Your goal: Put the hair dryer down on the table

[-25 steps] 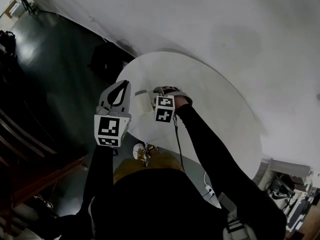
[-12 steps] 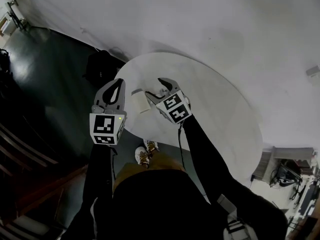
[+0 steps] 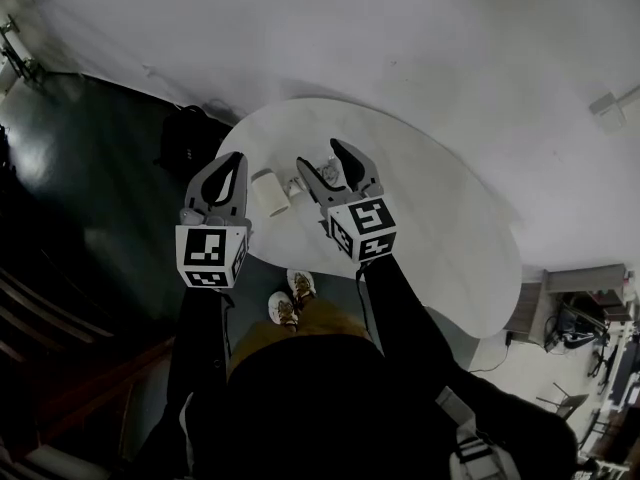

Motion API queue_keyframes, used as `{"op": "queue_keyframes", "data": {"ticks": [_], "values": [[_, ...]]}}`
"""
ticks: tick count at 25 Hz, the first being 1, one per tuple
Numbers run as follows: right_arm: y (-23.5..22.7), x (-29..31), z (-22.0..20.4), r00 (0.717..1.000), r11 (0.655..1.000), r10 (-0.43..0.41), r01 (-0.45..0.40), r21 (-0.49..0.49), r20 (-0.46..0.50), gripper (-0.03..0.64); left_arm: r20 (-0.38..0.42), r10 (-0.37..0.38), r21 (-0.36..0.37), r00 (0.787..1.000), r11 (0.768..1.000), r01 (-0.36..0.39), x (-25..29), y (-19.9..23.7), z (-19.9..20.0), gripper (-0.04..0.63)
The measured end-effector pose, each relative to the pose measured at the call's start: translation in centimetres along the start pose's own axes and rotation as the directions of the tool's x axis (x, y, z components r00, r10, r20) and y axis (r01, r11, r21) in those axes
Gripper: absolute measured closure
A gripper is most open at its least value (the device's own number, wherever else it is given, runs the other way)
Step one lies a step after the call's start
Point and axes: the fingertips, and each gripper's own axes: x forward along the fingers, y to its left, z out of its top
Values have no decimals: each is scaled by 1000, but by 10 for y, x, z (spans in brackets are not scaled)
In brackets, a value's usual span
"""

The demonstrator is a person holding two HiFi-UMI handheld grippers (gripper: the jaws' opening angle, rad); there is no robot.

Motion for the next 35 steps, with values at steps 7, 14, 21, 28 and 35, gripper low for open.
{"op": "queue_keyframes", "data": {"ticks": [7, 14, 21, 28, 35], "values": [[3, -29, 18, 992, 995, -92, 94, -26, 87, 373, 28, -41, 16, 999, 999, 40, -10, -17, 13, 572], [8, -40, 23, 988, 991, -104, 113, -68, 113, 447, 48, -56, 18, 997, 998, 55, -5, -22, 22, 572], [6, -41, 26, 982, 984, -142, 154, -86, 124, 526, 56, -87, 16, 995, 996, 86, 2, -28, 27, 572], [0, -45, 39, 971, 983, -169, 179, -43, 169, 591, 59, -111, 33, 992, 993, 110, 6, -36, 29, 572], [-6, -41, 37, 970, 982, -183, 189, -27, 163, 591, 54, -117, 46, 992, 992, 115, 11, -38, 27, 572]]}}
